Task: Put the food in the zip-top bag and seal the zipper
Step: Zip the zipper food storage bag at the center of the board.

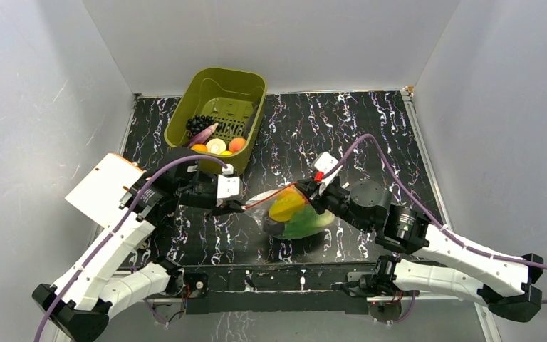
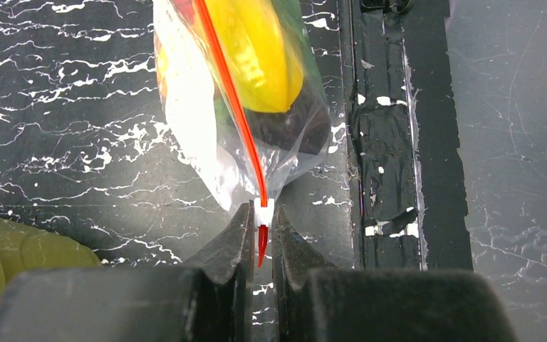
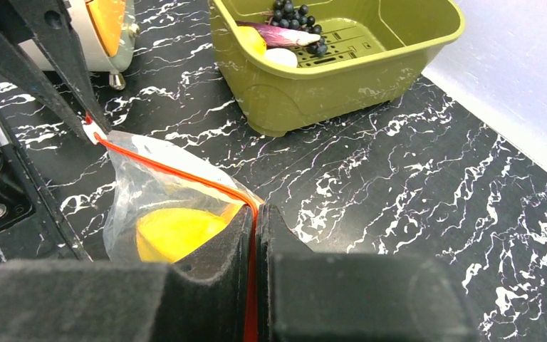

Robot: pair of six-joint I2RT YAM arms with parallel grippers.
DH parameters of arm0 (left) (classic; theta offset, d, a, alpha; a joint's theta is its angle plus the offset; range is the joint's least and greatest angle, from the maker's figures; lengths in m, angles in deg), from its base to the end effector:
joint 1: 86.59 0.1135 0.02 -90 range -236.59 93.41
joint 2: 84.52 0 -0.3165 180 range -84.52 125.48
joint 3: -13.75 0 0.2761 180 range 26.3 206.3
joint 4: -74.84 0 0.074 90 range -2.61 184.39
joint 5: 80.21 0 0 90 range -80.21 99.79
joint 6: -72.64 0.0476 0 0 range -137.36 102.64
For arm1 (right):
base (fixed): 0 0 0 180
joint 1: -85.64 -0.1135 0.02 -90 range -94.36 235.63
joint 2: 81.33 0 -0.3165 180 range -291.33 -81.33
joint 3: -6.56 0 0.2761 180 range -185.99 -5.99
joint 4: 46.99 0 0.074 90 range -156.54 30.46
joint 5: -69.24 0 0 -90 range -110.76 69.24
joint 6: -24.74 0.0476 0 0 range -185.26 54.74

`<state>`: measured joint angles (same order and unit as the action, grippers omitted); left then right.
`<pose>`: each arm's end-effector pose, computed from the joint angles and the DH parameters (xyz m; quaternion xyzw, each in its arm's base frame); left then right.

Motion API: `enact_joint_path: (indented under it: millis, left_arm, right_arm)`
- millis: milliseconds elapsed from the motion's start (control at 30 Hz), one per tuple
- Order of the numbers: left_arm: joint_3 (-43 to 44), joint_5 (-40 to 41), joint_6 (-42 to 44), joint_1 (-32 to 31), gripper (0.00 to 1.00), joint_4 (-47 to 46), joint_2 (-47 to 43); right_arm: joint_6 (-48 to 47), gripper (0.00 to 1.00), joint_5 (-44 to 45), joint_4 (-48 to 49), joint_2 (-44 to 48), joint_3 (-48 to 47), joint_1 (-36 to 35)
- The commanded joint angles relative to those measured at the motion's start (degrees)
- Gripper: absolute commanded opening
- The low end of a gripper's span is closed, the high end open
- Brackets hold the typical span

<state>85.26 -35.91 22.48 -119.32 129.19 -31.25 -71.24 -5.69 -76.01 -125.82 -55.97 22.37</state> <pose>0.1327 -0.1258 0.3904 0.6280 0.5581 -0.3196 0.4382 0.0895 0.1503 0.3980 -0.3659 0.6768 0.2136 0.6020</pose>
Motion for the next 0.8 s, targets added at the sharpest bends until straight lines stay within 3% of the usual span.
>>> enact_joint_path:
  millis: [0,267,533,733,767]
  left_arm:
    - [0.29,1.99,-0.11,0.14,0.0,5.47,-1.26]
    - [-1.66,6.61,-0.65,0.2,0.0,5.22,-3.46]
    - [-1.67,10.58,-1.03,0.17,0.0,4.77,-4.01]
    - [-0.84,9.78,-5.05,0.2,0.0,-0.36,-6.42]
    - [-0.97,10.15,-6.16,0.21,0.04,-1.9,-6.96]
  right_arm:
    - [-0.86,0.0,7.45,4.6,3.04,-2.01,0.6]
    - [-0.26,0.0,11.9,1.44,4.86,-3.48,0.6]
    - [1.03,0.0,9.8,0.04,4.04,-4.63,0.58]
    - [6.94,0.0,3.24,-1.7,0.92,-4.16,0.61]
    - [8.27,0.0,4.61,-1.46,0.76,-3.48,0.66]
